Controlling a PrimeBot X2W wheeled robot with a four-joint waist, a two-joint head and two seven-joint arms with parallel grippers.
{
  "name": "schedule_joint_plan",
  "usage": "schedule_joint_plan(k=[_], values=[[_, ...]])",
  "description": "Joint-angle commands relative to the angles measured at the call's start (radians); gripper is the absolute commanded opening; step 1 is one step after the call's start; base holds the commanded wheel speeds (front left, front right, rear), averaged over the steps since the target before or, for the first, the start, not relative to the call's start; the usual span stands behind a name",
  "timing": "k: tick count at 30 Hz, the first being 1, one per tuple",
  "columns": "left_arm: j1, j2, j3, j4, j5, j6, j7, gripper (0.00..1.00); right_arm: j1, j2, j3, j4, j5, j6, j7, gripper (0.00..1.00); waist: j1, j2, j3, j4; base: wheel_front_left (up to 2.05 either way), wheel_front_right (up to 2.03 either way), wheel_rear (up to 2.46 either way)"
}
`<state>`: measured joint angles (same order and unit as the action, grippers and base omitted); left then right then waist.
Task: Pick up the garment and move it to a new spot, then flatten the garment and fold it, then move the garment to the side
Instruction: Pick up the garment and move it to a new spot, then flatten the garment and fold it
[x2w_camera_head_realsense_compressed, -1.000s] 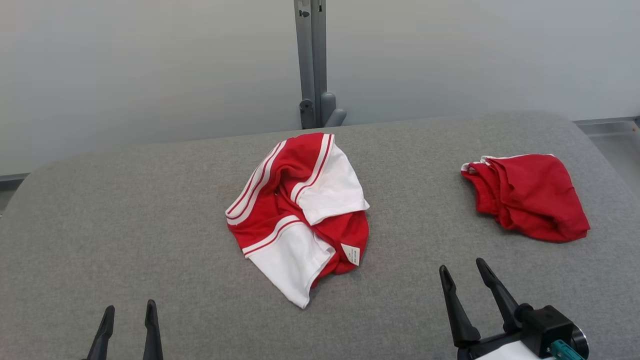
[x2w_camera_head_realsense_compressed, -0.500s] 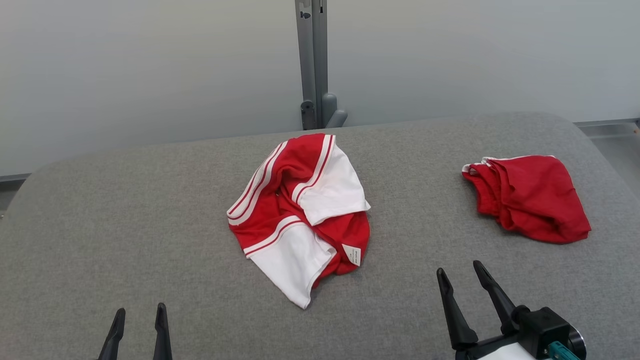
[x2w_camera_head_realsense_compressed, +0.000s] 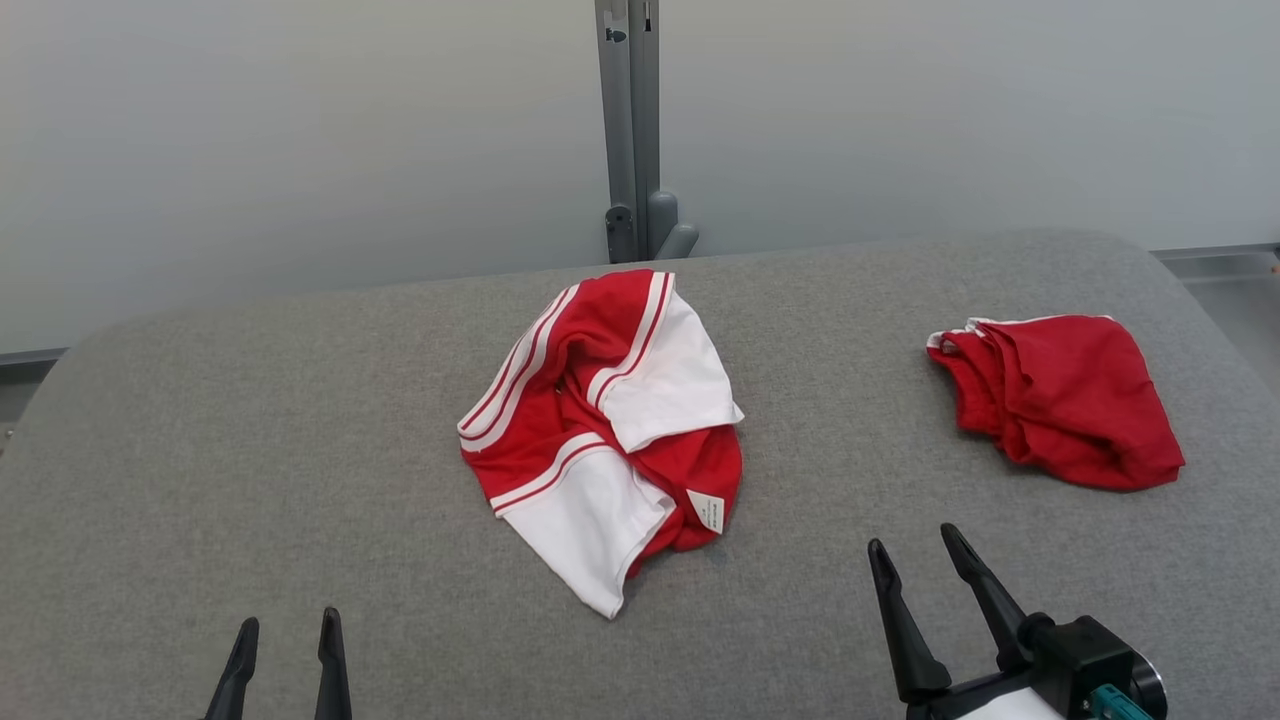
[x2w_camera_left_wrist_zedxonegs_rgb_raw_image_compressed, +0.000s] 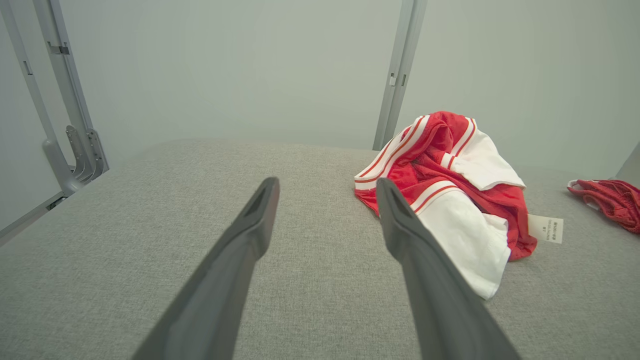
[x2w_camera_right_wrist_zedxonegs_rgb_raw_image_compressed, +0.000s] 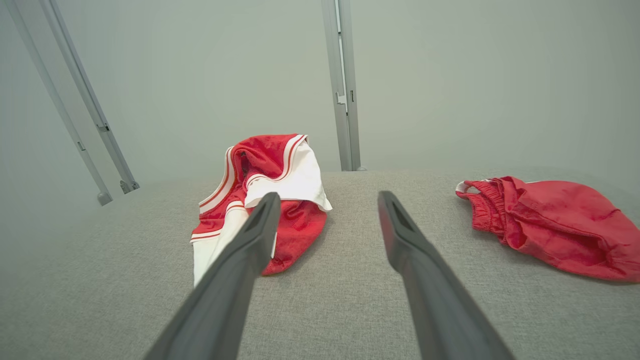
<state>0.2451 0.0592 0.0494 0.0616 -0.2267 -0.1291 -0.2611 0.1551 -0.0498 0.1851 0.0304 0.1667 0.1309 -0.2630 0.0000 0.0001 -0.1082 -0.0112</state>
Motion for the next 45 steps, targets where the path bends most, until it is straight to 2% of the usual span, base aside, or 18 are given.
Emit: schedule_joint_plan(k=[1,6,11,16,27,29,30,36,45], values=[[0.005,0.0,-0.003,0.001,0.008,-0.003,-0.003,1.0,0.011,-0.002,0.003,-0.002,0.0,-0.001,-0.004,1.0,0.0,-0.0001,0.002,0.0,0.0,0.0,0.0],[0.004,0.013,-0.017,0.012,0.008,-0.003,-0.003,1.0,0.008,-0.002,0.003,-0.006,0.0,-0.001,-0.004,1.0,0.0,-0.0001,0.016,0.002,0.0,0.0,0.0],[-0.044,0.027,-0.037,0.058,-0.041,-0.003,-0.003,1.0,-0.009,-0.002,0.003,-0.016,-0.01,-0.001,-0.004,1.0,0.0,-0.0001,0.052,0.005,0.0,0.0,0.0],[-0.12,0.044,-0.076,0.129,-0.176,-0.003,-0.003,1.0,-0.027,-0.002,0.024,-0.02,-0.028,0.0,-0.004,1.0,0.0,-0.0001,0.098,-0.006,0.0,0.0,0.0],[-0.428,0.172,-0.28,0.369,-0.399,-0.003,-0.003,1.0,-0.086,-0.002,0.044,-0.056,-0.058,-0.001,-0.004,1.0,0.0,-0.0001,0.254,-0.042,0.0,0.0,0.0],[-0.481,0.185,-0.325,0.415,-0.465,-0.003,0.004,1.0,-0.091,-0.002,0.048,-0.064,-0.06,0.0,-0.004,1.0,0.0,-0.0001,0.285,-0.051,0.0,0.0,0.0],[-0.481,0.185,-0.325,0.415,-0.465,-0.003,0.004,1.0,-0.091,-0.002,0.048,-0.064,-0.06,0.0,-0.004,1.0,0.0,-0.0001,0.285,-0.051,0.0,0.0,0.0],[-0.639,0.231,-0.433,0.521,-0.625,-0.003,0.101,1.0,-0.117,-0.002,0.061,-0.091,-0.069,-0.001,-0.004,1.0,0.0,-0.0001,0.366,-0.075,0.0,0.0,0.0],[-0.744,0.293,-0.596,0.578,-0.729,-0.003,0.178,1.0,-0.129,-0.002,0.067,-0.122,-0.072,-0.001,-0.004,1.0,0.0,-0.0001,0.424,-0.113,0.0,0.0,0.0]])
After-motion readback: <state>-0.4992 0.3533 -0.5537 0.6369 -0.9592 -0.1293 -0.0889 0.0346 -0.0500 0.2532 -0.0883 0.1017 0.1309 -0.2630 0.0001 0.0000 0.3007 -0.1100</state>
